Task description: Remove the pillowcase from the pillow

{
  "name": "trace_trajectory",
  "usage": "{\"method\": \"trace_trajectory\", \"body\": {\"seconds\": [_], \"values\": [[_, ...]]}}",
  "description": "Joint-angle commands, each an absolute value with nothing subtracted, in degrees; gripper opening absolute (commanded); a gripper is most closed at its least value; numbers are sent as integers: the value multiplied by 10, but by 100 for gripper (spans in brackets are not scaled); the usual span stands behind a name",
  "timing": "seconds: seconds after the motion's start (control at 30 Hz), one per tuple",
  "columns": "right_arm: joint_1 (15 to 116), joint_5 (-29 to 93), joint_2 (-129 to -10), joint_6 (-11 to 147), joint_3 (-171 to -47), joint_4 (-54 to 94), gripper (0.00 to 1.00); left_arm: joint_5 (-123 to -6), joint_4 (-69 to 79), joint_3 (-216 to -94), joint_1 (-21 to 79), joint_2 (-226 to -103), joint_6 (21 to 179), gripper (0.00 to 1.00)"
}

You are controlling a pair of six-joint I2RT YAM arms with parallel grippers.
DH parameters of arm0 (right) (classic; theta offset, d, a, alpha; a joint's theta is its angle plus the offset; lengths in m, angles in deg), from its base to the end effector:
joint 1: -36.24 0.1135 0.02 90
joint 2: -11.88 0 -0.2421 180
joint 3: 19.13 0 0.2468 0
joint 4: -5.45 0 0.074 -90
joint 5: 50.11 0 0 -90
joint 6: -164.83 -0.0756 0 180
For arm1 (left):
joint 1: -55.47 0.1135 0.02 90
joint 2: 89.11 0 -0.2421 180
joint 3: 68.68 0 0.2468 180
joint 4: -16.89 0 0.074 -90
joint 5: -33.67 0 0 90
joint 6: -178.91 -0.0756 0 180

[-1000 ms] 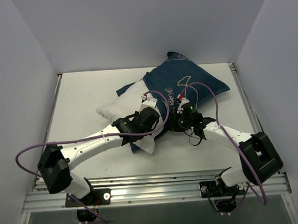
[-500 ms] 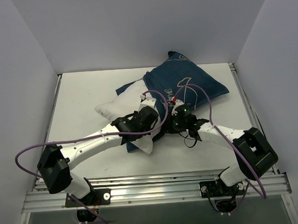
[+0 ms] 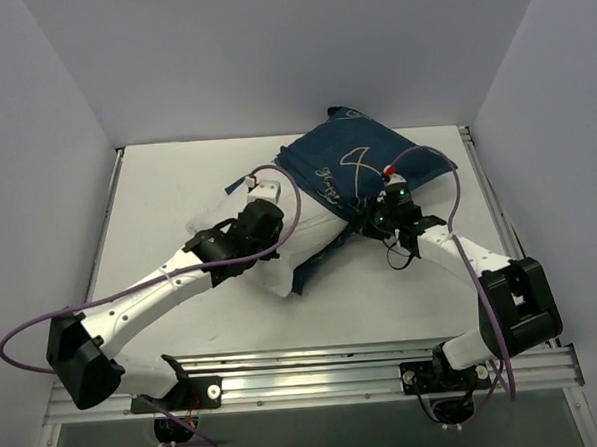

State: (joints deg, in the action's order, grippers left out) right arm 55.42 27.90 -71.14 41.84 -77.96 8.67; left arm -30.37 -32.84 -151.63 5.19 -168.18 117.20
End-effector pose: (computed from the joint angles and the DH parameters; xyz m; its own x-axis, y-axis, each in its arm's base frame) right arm 0.3226 0.1289 0.1846 -0.6345 0.3432 -0.6925 -0.1789 0.8065 0.5636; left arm 0.2294 -0.2244 0.2660 -0.6392 0.1025 -0.7622 0.2201 0.9740 -0.0535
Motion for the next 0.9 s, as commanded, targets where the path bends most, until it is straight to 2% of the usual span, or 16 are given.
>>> {"method": "trace_trajectory", "body": {"seconds": [0.0, 0.2, 0.4, 0.47, 0.6, 0.63, 0.7, 0.73, 0.77, 0.8, 0.87], "values": [[484, 380, -676, 435, -836, 162, 0, -262, -446, -1508, 91, -1598, 1166, 2], [376, 397, -643, 401, -887, 230, 0, -251, -511, -1510, 152, -1526, 1149, 2], [241, 342, -619, 336, -887, 216, 0, -252, -560, -1510, 179, -1468, 1142, 2], [234, 309, -629, 332, -886, 203, 0, -270, -567, -1510, 178, -1460, 1146, 2], [269, 274, -637, 335, -881, 200, 0, -391, -527, -1480, 175, -1441, 1169, 2], [277, 272, -633, 339, -879, 201, 0, -417, -513, -1470, 171, -1439, 1175, 6], [298, 276, -613, 352, -879, 207, 3, -465, -475, -1453, 168, -1438, 1180, 26], [303, 277, -606, 359, -879, 214, 8, -504, -466, -1454, 167, -1439, 1183, 48], [306, 278, -591, 364, -885, 237, 13, -521, -451, -1457, 167, -1442, 1183, 57], [308, 281, -583, 369, -887, 249, 28, -536, -446, -1471, 166, -1448, 1180, 67], [312, 292, -555, 386, -896, 282, 47, -581, -439, -1494, 168, -1467, 1171, 88]]}}
